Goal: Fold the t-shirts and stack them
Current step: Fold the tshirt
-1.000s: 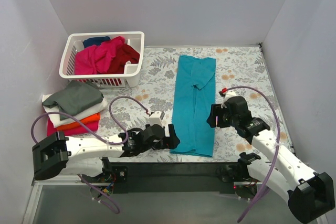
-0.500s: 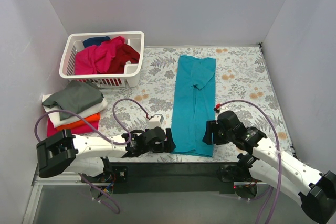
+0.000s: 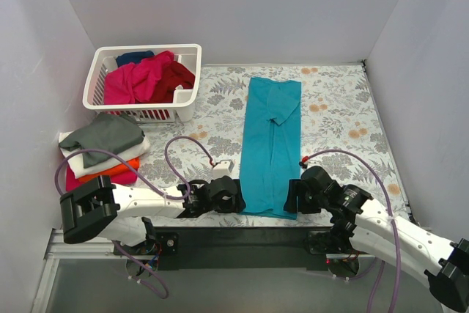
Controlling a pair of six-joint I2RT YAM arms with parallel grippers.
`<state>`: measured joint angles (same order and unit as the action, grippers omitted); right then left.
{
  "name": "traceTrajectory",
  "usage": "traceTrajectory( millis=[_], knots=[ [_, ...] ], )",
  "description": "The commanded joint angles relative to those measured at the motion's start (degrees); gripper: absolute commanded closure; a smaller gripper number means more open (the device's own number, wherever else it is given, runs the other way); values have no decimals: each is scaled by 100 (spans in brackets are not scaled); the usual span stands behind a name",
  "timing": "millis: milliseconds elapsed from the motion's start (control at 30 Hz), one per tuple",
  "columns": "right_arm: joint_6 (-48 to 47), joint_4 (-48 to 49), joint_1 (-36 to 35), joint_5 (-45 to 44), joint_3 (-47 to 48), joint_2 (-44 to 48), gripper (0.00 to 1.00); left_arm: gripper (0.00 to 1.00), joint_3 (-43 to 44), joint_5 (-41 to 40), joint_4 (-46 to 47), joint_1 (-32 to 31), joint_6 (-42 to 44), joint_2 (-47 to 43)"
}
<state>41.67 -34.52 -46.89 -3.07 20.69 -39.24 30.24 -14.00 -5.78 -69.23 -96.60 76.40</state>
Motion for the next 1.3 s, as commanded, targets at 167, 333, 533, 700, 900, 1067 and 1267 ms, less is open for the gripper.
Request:
traceTrajectory(
  millis=[167, 333, 533, 700, 900, 1067, 1267],
  knots=[
    [473, -353, -232, -88, -153, 277, 49, 59, 52, 275, -301, -64, -122, 24],
    [588, -441, -399, -202, -188, 303, 49, 62, 52, 336, -301, -126, -175, 112],
    [614, -406, -452, -325, -197, 259, 54, 72, 79, 337, -318, -143, -193, 191],
    [605, -266, -487, -361, -205, 137, 64, 81, 105, 345, -371, -152, -184, 217],
    [570, 24, -558, -352, -284, -100, 72, 92, 79, 354, -397, -161, -202, 217],
    [404, 112, -610, -317, -206, -294, 91, 100, 105, 398, -371, -170, -132, 287],
    [140, -28, -680, 16, 14, -452, 99, 100, 193, 740, -354, -170, 202, 314]
  ],
)
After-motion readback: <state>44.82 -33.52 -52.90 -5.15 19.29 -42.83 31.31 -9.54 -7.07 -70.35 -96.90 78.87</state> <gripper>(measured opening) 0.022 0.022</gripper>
